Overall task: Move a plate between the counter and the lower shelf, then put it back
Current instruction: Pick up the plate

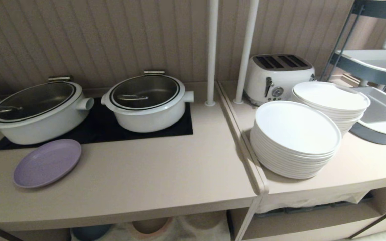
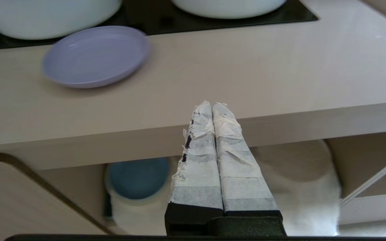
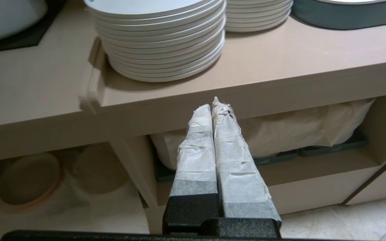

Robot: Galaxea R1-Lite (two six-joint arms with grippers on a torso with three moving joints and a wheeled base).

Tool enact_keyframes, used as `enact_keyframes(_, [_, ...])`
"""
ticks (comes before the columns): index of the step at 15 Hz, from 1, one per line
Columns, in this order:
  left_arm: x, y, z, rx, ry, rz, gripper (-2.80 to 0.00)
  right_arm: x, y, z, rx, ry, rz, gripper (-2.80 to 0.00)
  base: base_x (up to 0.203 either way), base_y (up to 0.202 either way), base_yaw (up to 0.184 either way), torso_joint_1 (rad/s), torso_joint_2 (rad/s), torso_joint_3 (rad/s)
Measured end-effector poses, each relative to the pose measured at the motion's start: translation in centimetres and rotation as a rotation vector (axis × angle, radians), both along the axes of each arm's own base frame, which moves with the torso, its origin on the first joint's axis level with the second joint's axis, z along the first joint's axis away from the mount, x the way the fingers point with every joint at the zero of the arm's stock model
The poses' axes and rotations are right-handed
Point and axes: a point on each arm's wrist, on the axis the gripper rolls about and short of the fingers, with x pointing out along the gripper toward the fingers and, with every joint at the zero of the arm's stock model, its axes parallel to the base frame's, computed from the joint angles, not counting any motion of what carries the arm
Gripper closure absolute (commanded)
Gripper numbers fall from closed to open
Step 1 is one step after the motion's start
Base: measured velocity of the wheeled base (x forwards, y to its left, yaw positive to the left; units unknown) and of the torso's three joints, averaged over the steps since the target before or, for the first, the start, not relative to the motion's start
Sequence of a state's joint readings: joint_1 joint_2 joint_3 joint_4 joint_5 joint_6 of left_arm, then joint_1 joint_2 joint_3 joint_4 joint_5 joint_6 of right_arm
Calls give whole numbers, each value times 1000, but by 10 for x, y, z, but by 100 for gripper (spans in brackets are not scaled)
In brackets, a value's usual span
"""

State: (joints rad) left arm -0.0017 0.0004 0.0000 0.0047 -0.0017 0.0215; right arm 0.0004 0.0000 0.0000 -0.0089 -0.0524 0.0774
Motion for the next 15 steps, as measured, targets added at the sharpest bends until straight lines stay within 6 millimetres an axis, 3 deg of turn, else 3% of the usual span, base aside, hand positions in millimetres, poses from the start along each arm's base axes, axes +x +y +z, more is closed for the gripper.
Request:
enact_keyframes(12, [0,0,0,-2,0,0,0,0,0,0,0,0,1,0,-1,195,-1,3,3,2])
enact_keyframes(15, [0,0,0,-2,1,1,0,0,0,0,0,-2,-1,0,-99,153,4,6,1,1])
